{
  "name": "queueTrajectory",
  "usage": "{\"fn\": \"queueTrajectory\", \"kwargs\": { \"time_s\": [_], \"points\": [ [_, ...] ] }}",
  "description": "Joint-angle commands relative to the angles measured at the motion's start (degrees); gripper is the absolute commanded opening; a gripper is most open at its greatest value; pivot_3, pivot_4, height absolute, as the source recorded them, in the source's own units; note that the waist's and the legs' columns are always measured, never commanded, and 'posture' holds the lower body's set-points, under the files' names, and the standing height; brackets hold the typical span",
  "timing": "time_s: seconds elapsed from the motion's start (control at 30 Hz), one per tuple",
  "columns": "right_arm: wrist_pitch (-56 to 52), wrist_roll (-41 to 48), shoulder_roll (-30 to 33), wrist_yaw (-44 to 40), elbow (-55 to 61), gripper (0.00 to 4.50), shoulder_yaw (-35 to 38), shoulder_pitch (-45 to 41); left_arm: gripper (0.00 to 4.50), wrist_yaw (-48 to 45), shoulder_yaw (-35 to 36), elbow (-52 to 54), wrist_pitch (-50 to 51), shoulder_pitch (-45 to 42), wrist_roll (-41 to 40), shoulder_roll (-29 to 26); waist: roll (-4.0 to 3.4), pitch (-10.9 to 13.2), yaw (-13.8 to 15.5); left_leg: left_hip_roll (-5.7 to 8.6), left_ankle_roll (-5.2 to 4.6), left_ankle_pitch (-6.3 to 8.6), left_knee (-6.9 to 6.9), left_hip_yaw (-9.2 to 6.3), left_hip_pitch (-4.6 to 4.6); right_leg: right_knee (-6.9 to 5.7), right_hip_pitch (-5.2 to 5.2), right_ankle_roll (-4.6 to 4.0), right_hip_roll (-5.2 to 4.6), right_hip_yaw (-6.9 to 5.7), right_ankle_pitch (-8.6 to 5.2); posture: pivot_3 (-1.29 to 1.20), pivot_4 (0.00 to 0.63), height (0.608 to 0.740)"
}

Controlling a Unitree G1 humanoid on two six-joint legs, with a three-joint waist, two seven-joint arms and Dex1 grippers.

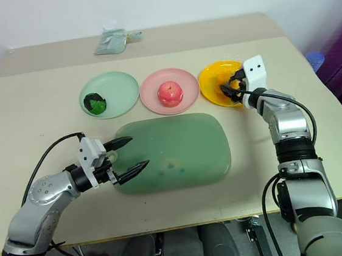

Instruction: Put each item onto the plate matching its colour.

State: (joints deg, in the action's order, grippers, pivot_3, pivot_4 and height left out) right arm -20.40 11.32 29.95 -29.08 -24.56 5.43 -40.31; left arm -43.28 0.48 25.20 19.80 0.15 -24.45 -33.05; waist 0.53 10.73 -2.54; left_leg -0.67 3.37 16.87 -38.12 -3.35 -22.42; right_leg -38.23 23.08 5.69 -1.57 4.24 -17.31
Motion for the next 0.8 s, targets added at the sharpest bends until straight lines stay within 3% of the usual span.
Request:
{"fn": "queueTrajectory", "kwargs": {
  "time_s": [0.03,0.23,0.37,0.8],
  "points": [
    [3.5,2.7,2.0,-6.4,9.7,4.43,1.0,3.2,4.5,2.5,5.7,0.5,-1.6,1.6,-0.3,0.0,0.0,0.0,0.0,-0.03,0.0,0.0,0.0,0.0,0.0,-0.01,0.0,0.0,0.02,0.0,0.0,0.0,0.15,0.74],
    [-1.2,11.7,9.7,-20.8,23.1,4.43,4.9,18.7,4.5,10.1,15.3,-8.6,-5.5,3.2,4.9,-0.2,0.0,0.0,1.1,-0.02,-0.01,0.0,-0.03,-0.08,0.02,0.03,-0.12,0.0,-0.02,-0.05,0.0,0.0,0.15,0.74],
    [-2.7,14.9,13.8,-26.0,28.2,4.43,7.5,27.7,4.5,10.5,19.7,-11.3,-6.7,5.5,5.1,-1.2,0.0,0.0,1.4,-0.02,-0.03,0.01,-0.06,-0.03,0.06,0.04,-0.14,0.01,-0.02,-0.04,0.0,0.0,0.15,0.74],
    [-4.4,16.2,14.0,-24.9,27.5,4.43,8.9,27.8,4.5,7.4,21.1,-12.2,-7.5,7.4,4.1,-2.4,0.0,0.0,1.6,-0.02,-0.02,0.01,-0.05,-0.03,0.17,0.04,-0.27,0.01,0.0,-0.05,0.0,0.0,0.15,0.74]
  ]
}}
